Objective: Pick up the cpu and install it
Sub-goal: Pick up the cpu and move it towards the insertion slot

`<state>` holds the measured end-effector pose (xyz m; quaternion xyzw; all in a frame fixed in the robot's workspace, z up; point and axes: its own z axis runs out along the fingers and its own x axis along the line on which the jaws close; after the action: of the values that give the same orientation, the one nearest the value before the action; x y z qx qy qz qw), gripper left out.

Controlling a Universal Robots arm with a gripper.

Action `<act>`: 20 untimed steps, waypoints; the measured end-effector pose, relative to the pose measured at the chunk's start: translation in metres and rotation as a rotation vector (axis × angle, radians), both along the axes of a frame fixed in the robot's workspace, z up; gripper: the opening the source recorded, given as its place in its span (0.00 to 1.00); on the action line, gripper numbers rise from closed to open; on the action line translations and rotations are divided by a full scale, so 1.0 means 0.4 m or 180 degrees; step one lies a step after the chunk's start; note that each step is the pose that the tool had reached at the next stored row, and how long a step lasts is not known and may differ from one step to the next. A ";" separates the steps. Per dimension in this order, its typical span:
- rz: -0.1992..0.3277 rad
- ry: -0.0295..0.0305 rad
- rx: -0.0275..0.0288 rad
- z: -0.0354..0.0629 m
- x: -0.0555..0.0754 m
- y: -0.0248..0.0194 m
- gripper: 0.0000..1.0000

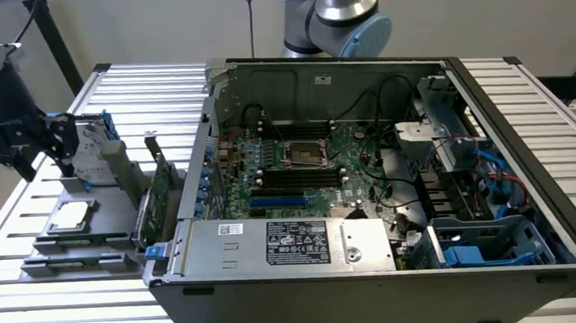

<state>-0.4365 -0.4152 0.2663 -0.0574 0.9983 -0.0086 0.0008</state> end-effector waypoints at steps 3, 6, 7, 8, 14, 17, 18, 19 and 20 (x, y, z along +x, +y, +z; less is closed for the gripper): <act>-0.0049 0.0000 0.0002 -0.013 0.000 -0.009 0.60; -0.0073 0.0000 0.0012 -0.027 0.000 -0.018 0.60; -0.0077 0.0000 0.0017 -0.032 0.000 -0.020 0.60; -0.0080 0.0000 0.0022 -0.036 0.001 -0.022 0.60; -0.0095 0.0001 0.0060 -0.062 0.005 -0.028 0.60; -0.0100 0.0001 0.0069 -0.075 0.006 -0.031 0.60; -0.0104 0.0001 0.0070 -0.079 0.006 -0.032 0.60; -0.0107 0.0001 0.0072 -0.083 0.006 -0.033 0.60; -0.0111 0.0001 0.0074 -0.087 0.006 -0.034 0.60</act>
<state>-0.4341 -0.4287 0.2314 -0.0400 0.9992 0.0030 0.0012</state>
